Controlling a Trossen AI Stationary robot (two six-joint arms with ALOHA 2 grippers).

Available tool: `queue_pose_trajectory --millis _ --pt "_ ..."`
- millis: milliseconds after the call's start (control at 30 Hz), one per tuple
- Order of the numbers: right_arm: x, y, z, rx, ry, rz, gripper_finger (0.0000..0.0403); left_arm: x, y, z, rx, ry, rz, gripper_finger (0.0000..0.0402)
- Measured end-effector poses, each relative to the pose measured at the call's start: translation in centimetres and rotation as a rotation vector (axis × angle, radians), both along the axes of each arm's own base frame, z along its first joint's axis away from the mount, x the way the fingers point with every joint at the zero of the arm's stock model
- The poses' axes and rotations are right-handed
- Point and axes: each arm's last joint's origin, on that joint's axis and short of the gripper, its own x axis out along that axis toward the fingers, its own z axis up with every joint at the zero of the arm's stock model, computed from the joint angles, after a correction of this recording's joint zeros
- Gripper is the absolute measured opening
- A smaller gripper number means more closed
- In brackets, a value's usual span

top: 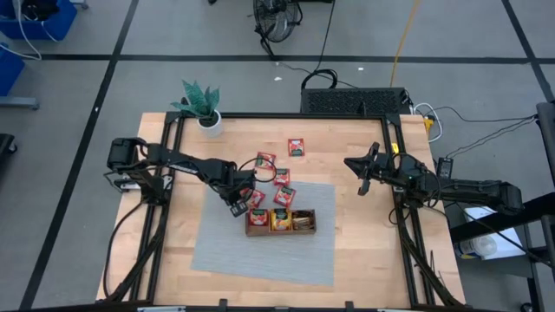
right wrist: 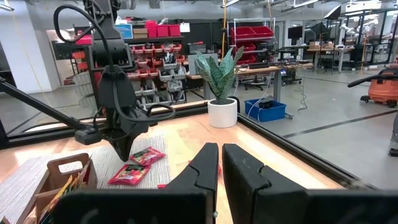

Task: Pick & Place Tea
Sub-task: Put the red tea bag into the left compartment of the wood organizer

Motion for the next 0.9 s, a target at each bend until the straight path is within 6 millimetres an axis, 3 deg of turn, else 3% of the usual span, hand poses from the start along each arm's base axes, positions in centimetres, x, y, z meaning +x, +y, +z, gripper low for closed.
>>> queue_pose_trajectory --millis 900 --pt "0.00 0.00 0.00 0.000 0.000 0.000 0.0013 -0.62 0.63 0.30 0.221 0.070 -0.016 0.0006"
